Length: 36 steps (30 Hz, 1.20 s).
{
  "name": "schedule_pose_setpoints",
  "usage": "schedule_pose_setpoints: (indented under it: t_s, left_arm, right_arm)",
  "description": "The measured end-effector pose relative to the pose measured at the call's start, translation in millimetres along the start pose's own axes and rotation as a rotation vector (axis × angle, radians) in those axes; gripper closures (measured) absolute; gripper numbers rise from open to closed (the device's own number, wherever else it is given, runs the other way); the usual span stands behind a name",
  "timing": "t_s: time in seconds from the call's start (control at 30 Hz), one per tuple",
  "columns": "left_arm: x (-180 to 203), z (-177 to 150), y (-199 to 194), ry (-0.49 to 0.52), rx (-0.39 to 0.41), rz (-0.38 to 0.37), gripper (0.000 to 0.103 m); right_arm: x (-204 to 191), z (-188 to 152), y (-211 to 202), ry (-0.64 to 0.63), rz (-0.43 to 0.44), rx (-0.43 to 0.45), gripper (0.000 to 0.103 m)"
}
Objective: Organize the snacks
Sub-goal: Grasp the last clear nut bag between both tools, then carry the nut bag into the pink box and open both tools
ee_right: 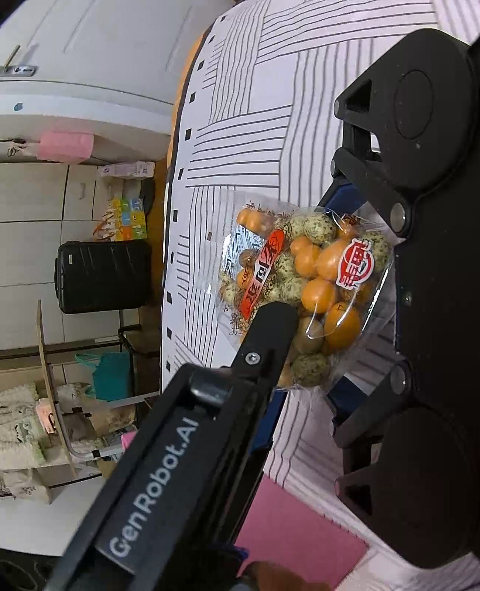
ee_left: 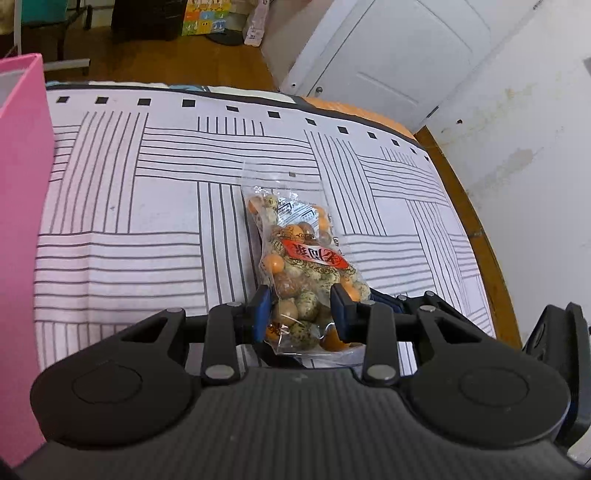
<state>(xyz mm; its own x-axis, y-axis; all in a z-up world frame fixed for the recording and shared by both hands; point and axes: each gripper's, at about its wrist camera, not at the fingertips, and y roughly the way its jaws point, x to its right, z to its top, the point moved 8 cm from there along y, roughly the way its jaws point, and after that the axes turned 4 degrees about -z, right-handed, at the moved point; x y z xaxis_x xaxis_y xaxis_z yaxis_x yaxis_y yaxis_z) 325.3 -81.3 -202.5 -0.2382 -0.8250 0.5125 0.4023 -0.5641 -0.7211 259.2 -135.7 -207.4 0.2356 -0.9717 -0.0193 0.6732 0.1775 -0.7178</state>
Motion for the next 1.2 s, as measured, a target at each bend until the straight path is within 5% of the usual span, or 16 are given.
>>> schedule_pose_setpoints:
  t_s: [0.6,1.2]
  left_arm:
    - [45.5,-50.0,-71.7,0.018,-0.002,0.042,0.067]
    - [72.4,-86.9,-154.0,0.014,0.121,0.025,0.067]
  right_arm:
    - [-19.1,-15.5,-81.2,-0.021,-0.013,0.014,0.011]
    - [-41.9,-3.1,-142.2,-0.122,-0.024,0.013,0.011]
